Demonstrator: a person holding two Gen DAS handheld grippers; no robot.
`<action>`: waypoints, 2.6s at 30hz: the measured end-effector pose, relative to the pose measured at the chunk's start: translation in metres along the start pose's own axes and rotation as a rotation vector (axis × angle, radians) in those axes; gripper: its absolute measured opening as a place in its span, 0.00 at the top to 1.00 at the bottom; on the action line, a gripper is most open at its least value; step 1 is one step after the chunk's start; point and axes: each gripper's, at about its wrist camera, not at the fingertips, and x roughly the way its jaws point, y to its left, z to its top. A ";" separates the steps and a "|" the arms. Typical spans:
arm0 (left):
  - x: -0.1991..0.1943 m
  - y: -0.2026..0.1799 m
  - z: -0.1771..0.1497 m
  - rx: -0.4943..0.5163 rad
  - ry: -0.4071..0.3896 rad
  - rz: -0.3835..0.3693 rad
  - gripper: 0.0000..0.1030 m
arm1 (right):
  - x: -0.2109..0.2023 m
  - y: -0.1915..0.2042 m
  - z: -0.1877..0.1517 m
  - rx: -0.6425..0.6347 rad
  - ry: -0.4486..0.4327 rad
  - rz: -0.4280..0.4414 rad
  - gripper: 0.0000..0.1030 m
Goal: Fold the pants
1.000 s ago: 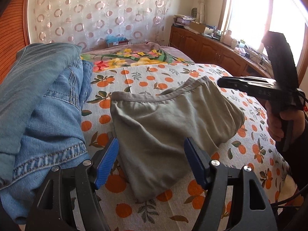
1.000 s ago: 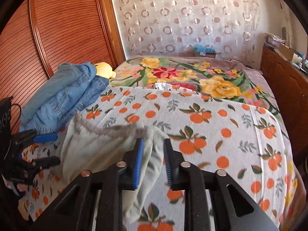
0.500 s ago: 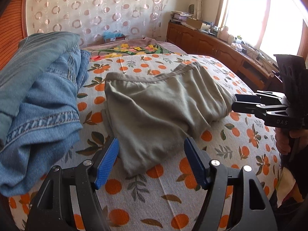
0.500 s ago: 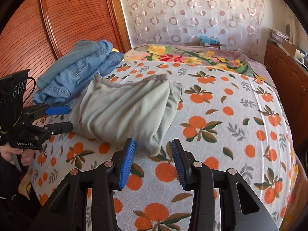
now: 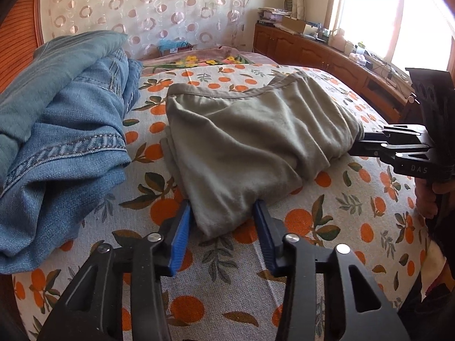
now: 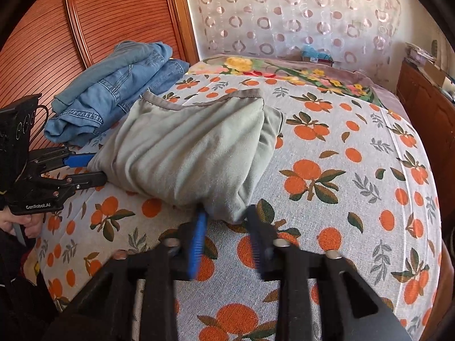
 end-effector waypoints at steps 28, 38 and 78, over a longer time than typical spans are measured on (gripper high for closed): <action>-0.066 -0.014 -0.048 0.030 -0.078 -0.037 0.90 | -0.084 0.036 -0.069 0.049 -0.086 -0.027 0.91; -0.087 -0.038 -0.081 0.039 -0.066 -0.054 0.90 | -0.120 0.050 -0.109 0.080 -0.086 -0.019 0.91; -0.083 -0.035 -0.045 -0.010 -0.102 -0.052 0.27 | -0.116 0.067 -0.073 -0.008 -0.171 -0.031 0.65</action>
